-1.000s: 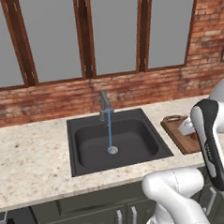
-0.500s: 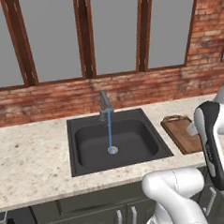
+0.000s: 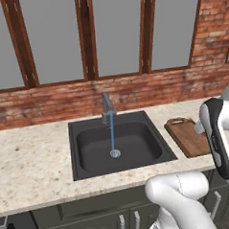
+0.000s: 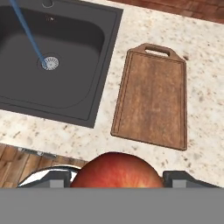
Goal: Pick the apple from the sink and place it on the cutting board to airdry. Then turn off the sink faucet.
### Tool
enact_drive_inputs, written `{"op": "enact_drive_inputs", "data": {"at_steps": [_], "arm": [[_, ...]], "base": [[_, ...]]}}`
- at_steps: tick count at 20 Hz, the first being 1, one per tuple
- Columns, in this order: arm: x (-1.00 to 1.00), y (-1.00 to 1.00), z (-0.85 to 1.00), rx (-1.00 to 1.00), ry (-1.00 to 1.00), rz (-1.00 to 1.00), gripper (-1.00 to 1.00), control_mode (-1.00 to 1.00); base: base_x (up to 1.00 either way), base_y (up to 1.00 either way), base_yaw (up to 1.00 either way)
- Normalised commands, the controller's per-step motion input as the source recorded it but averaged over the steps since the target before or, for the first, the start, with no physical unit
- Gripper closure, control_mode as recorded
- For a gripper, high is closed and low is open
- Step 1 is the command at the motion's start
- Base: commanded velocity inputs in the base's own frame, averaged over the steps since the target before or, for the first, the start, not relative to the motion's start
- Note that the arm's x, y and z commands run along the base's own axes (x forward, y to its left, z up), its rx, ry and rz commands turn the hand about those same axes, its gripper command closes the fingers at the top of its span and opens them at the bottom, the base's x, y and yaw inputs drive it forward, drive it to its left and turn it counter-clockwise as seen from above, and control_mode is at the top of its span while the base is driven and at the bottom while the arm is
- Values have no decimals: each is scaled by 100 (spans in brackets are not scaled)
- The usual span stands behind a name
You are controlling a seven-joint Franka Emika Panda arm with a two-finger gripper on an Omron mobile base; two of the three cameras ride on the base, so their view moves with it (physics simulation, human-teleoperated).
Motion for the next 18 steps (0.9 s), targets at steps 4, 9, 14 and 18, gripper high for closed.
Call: {"op": "enact_drive_inputs", "data": {"at_steps": [4, 9, 14, 18], "arm": [[33, -19, -23, 0, 6, 0, 100, -100], [29, -22, -28, 0, 4, 0, 100, -100], [15, -15, -37, 0, 0, 0, 100, -100], [16, -1, -16, 0, 0, 0, 100, -100]], "base": [[0, 0, 0], [0, 0, 0], [0, 0, 0], [0, 0, 0]]}}
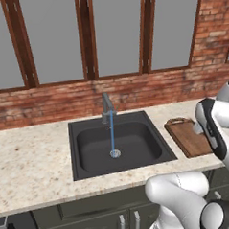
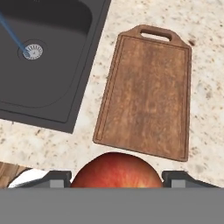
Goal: Pick the apple from the sink and place it on the cutting board to airdry. Then turn off the sink faucet.
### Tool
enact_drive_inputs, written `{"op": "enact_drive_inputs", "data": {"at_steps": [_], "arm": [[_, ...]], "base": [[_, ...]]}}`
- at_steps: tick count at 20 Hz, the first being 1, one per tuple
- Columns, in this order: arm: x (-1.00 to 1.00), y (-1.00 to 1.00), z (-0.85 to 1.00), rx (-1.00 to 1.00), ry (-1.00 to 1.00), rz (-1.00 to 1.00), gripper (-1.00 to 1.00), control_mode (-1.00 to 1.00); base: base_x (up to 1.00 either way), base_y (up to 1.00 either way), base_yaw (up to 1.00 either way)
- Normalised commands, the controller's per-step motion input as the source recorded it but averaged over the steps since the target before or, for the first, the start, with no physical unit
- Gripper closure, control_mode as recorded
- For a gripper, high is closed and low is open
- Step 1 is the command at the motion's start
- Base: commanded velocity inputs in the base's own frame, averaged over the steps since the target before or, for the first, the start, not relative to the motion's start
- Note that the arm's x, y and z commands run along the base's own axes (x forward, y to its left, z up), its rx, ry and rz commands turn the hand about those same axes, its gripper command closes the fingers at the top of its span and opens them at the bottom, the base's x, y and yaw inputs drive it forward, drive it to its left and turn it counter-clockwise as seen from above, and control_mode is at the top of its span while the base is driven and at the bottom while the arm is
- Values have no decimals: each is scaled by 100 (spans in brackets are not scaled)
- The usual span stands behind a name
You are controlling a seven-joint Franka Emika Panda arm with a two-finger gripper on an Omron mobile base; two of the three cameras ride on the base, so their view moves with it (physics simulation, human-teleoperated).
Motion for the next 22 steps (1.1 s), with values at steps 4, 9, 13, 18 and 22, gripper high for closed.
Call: {"op": "enact_drive_inputs", "data": {"at_steps": [4, 9, 13, 18, 22], "arm": [[22, -2, -5, 0, 0, 0, 100, -100], [24, 0, -17, 0, 0, 0, 100, -100], [25, 0, -28, 0, 0, 0, 100, -100], [30, -3, -16, 0, 0, 0, 100, -100], [22, -7, -10, 0, 1, 0, 100, -100]], "base": [[0, 0, 0], [0, 0, 0], [0, 0, 0], [0, 0, 0], [0, 0, 0]]}}
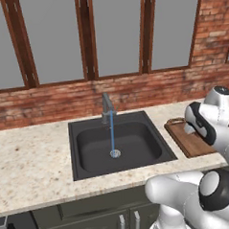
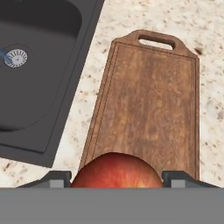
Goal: Pick the apple from the sink and place it on the cutting board to airdry. Then turn off the sink faucet.
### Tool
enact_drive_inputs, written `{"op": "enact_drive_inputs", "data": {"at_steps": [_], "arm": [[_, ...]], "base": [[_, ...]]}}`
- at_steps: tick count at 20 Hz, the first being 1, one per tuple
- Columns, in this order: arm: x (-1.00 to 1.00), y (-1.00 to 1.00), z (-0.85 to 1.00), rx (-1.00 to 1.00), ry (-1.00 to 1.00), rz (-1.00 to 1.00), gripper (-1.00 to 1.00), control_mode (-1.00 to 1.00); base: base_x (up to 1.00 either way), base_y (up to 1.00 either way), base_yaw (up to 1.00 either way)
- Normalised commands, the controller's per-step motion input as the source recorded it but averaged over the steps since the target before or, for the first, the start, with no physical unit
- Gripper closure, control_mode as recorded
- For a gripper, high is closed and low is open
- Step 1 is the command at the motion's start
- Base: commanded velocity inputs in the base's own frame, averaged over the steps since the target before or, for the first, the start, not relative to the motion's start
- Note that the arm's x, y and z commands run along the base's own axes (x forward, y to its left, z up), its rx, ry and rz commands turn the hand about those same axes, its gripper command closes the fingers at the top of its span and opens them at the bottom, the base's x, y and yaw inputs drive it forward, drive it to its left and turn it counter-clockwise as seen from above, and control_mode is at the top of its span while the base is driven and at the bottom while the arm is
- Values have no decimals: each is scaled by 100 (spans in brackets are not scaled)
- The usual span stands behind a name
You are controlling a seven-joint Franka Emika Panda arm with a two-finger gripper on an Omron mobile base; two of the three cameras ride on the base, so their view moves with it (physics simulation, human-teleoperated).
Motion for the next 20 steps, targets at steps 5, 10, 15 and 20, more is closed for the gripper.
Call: {"op": "enact_drive_inputs", "data": {"at_steps": [5, 10, 15, 20], "arm": [[6, -15, -10, 0, 1, 0, 100, -100], [5, -16, -18, 0, 1, 0, 100, -100], [6, -11, -21, 0, 0, 0, 100, -100], [6, -8, -17, 0, 0, 0, 100, -100]], "base": [[0, 0, 0], [0, 0, 0], [0, 0, 0], [0, 0, 0]]}}
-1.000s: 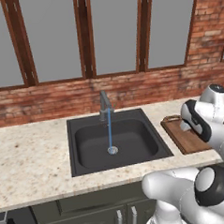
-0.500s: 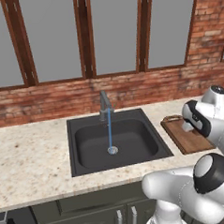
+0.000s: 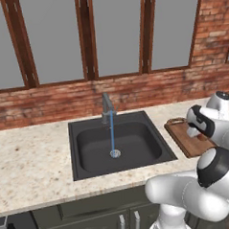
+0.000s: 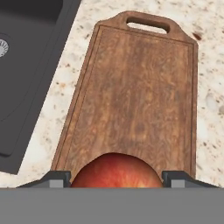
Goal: Pick the apple from the sink and place it on the cutting board to airdry. Then turn off the sink faucet.
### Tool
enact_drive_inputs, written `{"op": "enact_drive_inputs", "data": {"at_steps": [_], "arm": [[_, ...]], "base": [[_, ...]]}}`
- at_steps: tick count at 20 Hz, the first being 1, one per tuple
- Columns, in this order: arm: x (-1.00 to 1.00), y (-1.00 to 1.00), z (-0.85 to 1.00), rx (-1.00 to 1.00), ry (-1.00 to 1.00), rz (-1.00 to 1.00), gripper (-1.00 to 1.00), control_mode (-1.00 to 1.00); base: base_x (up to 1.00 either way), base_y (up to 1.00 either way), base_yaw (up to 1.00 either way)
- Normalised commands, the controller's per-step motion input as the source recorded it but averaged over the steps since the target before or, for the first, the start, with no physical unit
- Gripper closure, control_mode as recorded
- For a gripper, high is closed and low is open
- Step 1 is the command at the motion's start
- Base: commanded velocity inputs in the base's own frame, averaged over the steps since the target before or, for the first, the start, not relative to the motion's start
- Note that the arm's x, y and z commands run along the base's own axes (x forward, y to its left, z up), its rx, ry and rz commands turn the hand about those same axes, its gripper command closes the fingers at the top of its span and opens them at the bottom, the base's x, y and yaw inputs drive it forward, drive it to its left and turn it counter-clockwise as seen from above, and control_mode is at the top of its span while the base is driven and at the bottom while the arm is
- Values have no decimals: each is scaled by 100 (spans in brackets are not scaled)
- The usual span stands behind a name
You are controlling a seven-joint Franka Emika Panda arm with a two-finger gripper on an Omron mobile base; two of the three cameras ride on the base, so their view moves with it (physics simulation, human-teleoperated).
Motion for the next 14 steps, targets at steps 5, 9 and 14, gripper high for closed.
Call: {"op": "enact_drive_inputs", "data": {"at_steps": [5, 9, 14], "arm": [[5, -3, -14, 0, 1, 0, 100, -100], [0, 0, -6, 0, 0, 0, 100, -100], [0, 0, -6, 0, 0, 0, 100, -100]], "base": [[0, 0, 0], [0, 0, 0], [0, 0, 0]]}}
